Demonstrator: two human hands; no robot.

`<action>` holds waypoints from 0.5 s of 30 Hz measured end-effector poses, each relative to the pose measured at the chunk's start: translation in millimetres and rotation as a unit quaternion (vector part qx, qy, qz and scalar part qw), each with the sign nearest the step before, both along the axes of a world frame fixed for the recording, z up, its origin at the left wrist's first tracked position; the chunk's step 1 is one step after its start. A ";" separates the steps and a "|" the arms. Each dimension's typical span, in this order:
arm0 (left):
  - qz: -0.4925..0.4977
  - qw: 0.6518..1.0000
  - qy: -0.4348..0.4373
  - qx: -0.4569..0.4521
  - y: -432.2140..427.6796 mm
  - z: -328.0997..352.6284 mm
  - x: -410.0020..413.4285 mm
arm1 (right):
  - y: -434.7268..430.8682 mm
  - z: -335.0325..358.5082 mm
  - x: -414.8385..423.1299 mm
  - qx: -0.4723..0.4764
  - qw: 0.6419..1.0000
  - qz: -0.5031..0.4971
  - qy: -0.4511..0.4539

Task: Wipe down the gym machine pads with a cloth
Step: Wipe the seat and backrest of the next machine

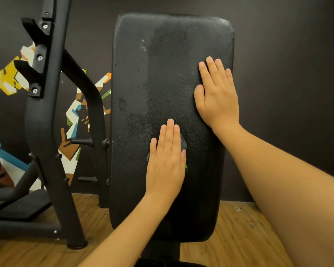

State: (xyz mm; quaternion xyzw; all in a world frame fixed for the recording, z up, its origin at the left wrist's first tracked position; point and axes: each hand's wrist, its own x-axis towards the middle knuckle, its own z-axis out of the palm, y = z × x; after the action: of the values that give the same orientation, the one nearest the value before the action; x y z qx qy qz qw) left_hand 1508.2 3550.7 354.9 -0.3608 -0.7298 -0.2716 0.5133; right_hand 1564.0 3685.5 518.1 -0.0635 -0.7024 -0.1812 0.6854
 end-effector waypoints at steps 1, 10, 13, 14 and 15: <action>0.000 1.000 0.000 0.003 0.7 4.4 0.8 | 0.2 0.1 0.2 0.000 1.000 -0.001 -0.001; 0.001 1.000 0.009 -0.006 -1.7 -28.0 0.0 | -1.2 -1.1 2.0 -0.007 1.000 -0.006 -0.006; 0.003 1.000 -0.015 0.008 4.6 -11.1 5.4 | -1.9 -0.6 3.2 -0.008 1.000 -0.009 -0.014; 0.005 1.000 -0.016 0.008 5.2 -11.3 5.7 | -2.1 -0.5 3.8 -0.009 1.000 -0.009 -0.013; 0.006 1.000 -0.016 0.010 5.0 -14.2 5.8 | -2.1 -0.1 4.1 -0.008 1.000 -0.009 -0.013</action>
State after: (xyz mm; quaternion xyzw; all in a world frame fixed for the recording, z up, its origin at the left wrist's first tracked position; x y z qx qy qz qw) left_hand 1514.0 3555.6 340.7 -0.3473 -0.7374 -0.2814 0.5064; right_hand 1568.1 3683.4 517.9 -0.0728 -0.7118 -0.1825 0.6744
